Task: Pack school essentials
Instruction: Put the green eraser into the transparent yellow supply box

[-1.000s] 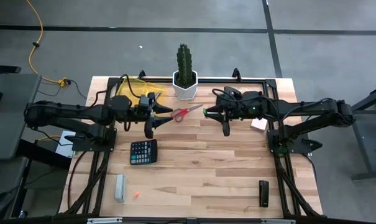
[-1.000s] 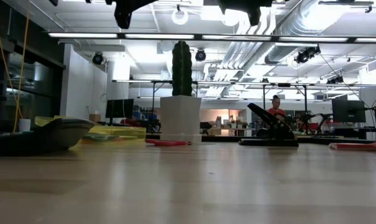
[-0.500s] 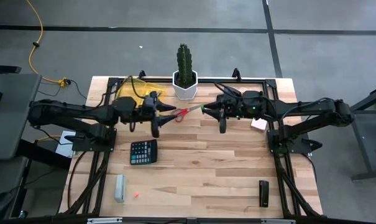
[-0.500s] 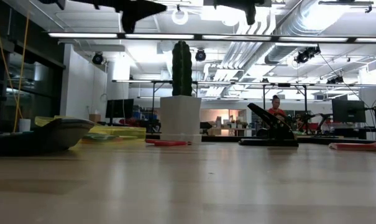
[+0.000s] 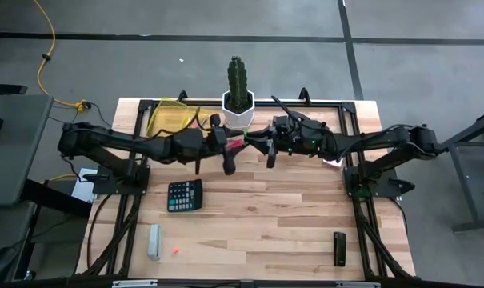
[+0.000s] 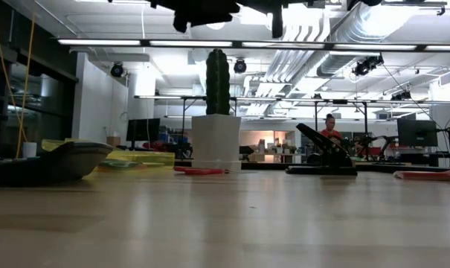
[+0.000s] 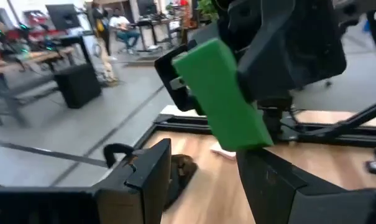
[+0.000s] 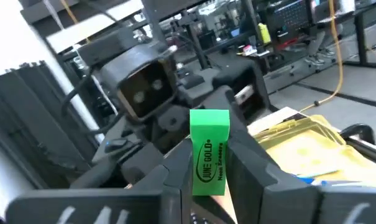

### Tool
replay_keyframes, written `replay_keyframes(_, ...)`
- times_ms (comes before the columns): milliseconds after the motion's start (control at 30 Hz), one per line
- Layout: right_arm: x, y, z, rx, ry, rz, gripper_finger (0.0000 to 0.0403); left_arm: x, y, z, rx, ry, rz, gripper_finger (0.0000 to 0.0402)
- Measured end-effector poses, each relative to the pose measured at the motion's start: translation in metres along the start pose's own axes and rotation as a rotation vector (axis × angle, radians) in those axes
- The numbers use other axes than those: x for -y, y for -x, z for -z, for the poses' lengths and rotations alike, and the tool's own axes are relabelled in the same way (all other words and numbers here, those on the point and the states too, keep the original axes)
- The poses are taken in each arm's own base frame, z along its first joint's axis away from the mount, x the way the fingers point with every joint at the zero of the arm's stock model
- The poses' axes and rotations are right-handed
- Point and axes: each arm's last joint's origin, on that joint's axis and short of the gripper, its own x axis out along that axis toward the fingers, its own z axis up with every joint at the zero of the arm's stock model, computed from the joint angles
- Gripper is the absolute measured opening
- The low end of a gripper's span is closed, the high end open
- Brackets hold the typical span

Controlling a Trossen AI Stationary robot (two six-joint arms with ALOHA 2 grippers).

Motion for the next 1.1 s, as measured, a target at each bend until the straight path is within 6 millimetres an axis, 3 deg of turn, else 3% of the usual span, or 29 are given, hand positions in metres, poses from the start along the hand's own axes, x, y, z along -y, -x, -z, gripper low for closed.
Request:
replay_keyframes(333,0.002,0.001,-0.004,0.081,-0.002,0.121,0.0067,0.008,0.004,-0.01,0.039,-0.113,-0.026,0.017)
replay_keyframes(667,0.002,0.001,-0.005,0.096,-0.004,0.144,0.0067,0.004,0.005,-0.02,0.129,-0.046,-0.117,0.017)
replay_keyframes(1100,-0.001,0.001,-0.006,0.107,-0.032,0.105,0.0067,0.003,0.005,-0.017,0.096,-0.002,-0.161,0.017)
